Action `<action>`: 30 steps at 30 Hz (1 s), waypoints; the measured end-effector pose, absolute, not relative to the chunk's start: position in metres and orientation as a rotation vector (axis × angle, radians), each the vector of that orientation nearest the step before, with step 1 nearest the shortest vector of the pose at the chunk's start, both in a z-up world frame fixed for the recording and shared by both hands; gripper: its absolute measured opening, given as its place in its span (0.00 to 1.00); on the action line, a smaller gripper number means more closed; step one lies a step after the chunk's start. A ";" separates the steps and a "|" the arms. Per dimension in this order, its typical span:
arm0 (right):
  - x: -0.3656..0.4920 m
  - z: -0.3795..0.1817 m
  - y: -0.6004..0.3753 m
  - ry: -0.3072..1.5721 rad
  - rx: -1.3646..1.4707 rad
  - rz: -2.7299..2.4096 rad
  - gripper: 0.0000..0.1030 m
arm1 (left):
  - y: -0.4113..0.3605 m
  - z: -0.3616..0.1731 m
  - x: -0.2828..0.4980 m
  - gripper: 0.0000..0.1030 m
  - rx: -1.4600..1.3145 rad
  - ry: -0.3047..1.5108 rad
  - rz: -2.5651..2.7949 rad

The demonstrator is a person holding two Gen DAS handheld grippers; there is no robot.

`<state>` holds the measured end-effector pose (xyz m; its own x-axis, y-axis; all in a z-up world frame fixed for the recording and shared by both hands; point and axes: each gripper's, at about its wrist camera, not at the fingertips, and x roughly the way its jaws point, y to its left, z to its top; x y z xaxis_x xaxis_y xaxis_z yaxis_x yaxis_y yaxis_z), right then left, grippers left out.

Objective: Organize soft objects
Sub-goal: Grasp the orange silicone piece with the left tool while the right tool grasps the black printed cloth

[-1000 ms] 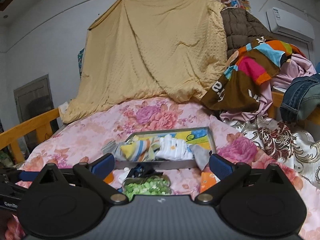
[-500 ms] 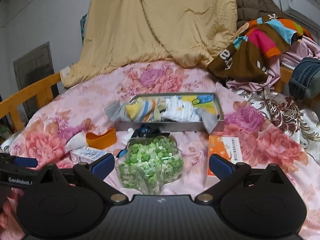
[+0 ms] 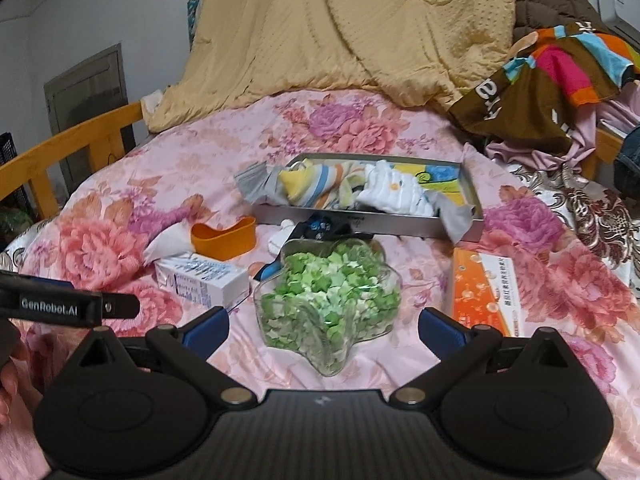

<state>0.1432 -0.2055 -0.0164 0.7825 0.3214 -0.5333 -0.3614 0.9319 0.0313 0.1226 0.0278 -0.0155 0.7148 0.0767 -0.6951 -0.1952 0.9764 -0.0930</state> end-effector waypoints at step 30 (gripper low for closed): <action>0.196 -0.013 -0.172 0.500 -0.159 0.382 1.00 | 0.053 -0.007 0.196 0.99 -0.104 0.781 0.218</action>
<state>0.1965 -0.1719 -0.0131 0.8089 0.3176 -0.4948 -0.3945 0.9172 -0.0562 0.1957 0.0535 -0.0071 0.6892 0.1559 -0.7076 -0.2329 0.9724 -0.0127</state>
